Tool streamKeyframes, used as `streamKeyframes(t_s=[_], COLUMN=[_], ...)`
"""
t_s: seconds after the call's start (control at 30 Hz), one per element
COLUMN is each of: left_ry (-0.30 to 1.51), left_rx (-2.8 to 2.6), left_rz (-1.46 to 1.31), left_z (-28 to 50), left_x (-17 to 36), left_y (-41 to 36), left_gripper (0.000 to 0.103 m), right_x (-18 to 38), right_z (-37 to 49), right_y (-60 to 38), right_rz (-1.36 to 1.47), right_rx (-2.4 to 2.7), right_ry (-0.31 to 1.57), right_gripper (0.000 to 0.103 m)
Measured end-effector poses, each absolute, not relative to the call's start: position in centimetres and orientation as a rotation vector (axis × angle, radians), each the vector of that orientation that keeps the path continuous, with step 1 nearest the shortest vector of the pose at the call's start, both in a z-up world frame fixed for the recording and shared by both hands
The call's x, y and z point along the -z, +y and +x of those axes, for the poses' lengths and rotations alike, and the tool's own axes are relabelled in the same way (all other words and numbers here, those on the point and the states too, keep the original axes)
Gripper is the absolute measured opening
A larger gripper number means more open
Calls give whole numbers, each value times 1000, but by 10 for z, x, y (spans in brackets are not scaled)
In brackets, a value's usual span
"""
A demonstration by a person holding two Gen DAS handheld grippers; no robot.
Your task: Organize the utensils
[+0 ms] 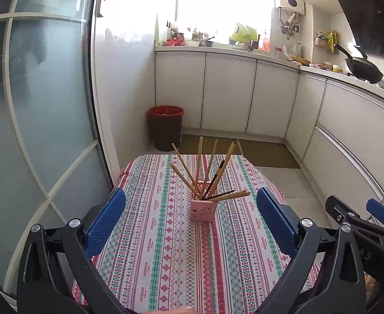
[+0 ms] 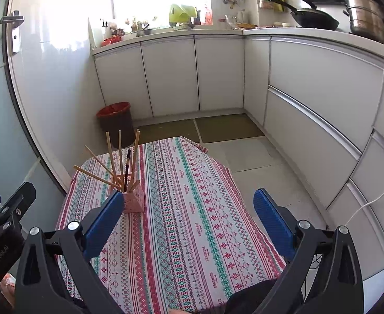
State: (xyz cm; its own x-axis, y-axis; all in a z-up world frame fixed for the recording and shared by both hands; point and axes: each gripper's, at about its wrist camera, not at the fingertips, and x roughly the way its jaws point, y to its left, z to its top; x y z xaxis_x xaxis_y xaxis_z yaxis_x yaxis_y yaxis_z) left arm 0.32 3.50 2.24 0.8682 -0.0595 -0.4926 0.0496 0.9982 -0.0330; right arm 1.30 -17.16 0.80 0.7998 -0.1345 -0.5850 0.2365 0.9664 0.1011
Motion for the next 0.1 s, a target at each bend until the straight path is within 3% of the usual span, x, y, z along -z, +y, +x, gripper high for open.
streamKeyframes(t_s=[0.1], left_ry=[525], left_rx=[68], left_rz=[-25], left_z=[5], left_x=[-21], left_y=[36], left_gripper=[96], right_x=[-7], right_z=[14], right_y=[-173], right_rz=[180], right_rx=[200], right_ry=[623], right_gripper=[96])
